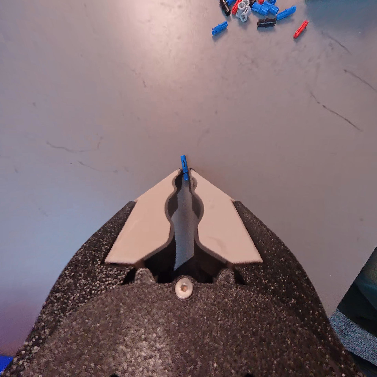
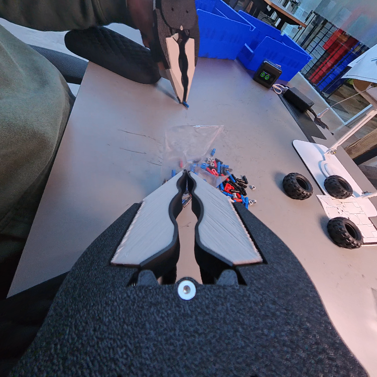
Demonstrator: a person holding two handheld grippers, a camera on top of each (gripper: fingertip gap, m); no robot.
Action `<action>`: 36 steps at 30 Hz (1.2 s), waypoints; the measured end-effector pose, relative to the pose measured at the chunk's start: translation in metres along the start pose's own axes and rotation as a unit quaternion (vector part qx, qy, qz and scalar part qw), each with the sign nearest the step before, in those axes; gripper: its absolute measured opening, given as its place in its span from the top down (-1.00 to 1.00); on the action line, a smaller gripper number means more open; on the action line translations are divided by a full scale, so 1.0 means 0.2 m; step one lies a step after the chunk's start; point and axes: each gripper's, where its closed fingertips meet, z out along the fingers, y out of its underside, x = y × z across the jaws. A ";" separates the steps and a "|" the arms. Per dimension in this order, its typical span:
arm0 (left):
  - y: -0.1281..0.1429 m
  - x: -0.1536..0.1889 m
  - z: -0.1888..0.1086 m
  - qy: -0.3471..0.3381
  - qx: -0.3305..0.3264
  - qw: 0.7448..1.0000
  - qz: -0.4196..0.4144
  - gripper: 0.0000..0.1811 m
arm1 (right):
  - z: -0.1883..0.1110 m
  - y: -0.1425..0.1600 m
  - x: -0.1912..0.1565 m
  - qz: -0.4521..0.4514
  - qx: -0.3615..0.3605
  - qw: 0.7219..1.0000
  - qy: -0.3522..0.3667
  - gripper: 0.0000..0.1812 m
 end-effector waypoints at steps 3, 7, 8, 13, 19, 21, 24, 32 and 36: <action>-0.28 0.12 -0.07 0.051 0.090 0.994 0.030 0.95 | 0.01 0.00 -0.01 -0.002 -0.005 1.000 -0.002 1.00; -0.82 0.47 -0.26 0.125 0.189 0.962 0.152 0.95 | 0.02 0.00 -0.01 -0.012 -0.011 1.000 0.002 1.00; -0.90 0.55 -0.26 0.132 0.184 0.956 0.185 0.95 | 0.01 0.00 -0.01 -0.013 -0.008 1.000 0.004 1.00; -1.01 0.67 -0.09 0.135 0.065 0.947 0.284 0.95 | -0.01 -0.02 -0.01 -0.013 0.005 1.000 0.006 1.00; -0.98 0.66 0.00 0.132 -0.016 0.942 0.309 0.91 | -0.01 -0.02 -0.02 -0.016 0.006 1.000 0.002 1.00; -1.01 0.65 -0.02 0.134 -0.003 0.943 0.305 0.89 | -0.01 -0.02 -0.02 -0.017 0.007 1.000 0.002 1.00; -1.04 0.57 -0.07 0.136 0.040 0.955 0.262 0.88 | -0.01 -0.02 -0.02 -0.015 0.009 1.000 0.002 1.00; -0.62 0.20 0.23 0.161 0.069 0.968 0.178 0.77 | -0.02 -0.02 -0.02 -0.009 0.012 1.000 -0.002 1.00; -0.56 0.16 0.32 0.163 0.063 0.969 0.173 0.80 | -0.01 -0.01 -0.01 -0.006 0.007 1.000 -0.001 1.00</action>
